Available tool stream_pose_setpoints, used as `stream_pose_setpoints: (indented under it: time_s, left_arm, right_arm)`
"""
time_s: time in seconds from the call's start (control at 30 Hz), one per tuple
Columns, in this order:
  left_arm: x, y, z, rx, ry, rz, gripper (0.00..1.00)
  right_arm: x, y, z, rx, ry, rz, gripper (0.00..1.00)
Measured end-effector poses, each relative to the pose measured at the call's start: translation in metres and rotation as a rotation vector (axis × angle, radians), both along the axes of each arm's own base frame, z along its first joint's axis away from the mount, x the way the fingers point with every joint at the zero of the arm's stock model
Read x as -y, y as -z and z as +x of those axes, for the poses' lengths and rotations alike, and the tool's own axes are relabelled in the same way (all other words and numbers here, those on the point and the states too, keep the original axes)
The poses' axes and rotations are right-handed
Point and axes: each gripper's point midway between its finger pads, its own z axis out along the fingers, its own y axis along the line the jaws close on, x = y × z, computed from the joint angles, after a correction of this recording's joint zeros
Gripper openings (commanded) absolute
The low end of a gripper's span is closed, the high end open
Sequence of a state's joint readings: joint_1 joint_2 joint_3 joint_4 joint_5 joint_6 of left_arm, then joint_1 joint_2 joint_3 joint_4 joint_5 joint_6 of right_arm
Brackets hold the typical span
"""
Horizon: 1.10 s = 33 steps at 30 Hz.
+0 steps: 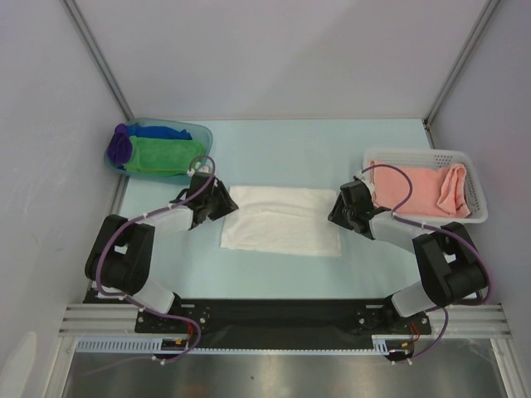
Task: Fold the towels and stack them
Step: Fold the towel
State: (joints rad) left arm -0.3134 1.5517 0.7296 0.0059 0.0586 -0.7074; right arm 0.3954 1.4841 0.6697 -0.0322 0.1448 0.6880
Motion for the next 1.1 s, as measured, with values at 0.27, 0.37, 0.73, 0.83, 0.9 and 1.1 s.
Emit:
stream_pose_setpoints:
  time_s: [0.27, 0.37, 0.73, 0.83, 0.9, 1.1]
  left_arm:
    - [0.0025, 0.0008, 0.007, 0.0, 0.001, -0.001, 0.43]
    - [0.0025, 0.0008, 0.0072, 0.001, 0.001, -0.001, 0.46]
    - [0.0033, 0.0015, 0.0067, 0.0, 0.004, -0.006, 0.38]
    - [0.0035, 0.0016, 0.0066, -0.001, 0.006, -0.007, 0.34]
    - [0.0037, 0.0015, 0.0065, -0.001, 0.006, -0.007, 0.31]
    - [0.005, 0.0012, 0.0059, -0.003, 0.012, -0.013, 0.27]
  right_arm:
    - [0.001, 0.0001, 0.0003, -0.001, 0.003, 0.001, 0.4]
    - [0.0012, 0.0004, 0.0005, 0.001, 0.004, 0.002, 0.4]
    - [0.0032, 0.0003, 0.0024, 0.008, 0.011, 0.007, 0.31]
    - [0.0035, 0.0003, 0.0025, 0.008, 0.012, 0.008, 0.27]
    - [0.0035, 0.0003, 0.0025, 0.008, 0.011, 0.007, 0.24]
    - [0.0033, 0.0001, 0.0027, 0.008, 0.01, 0.01, 0.16]
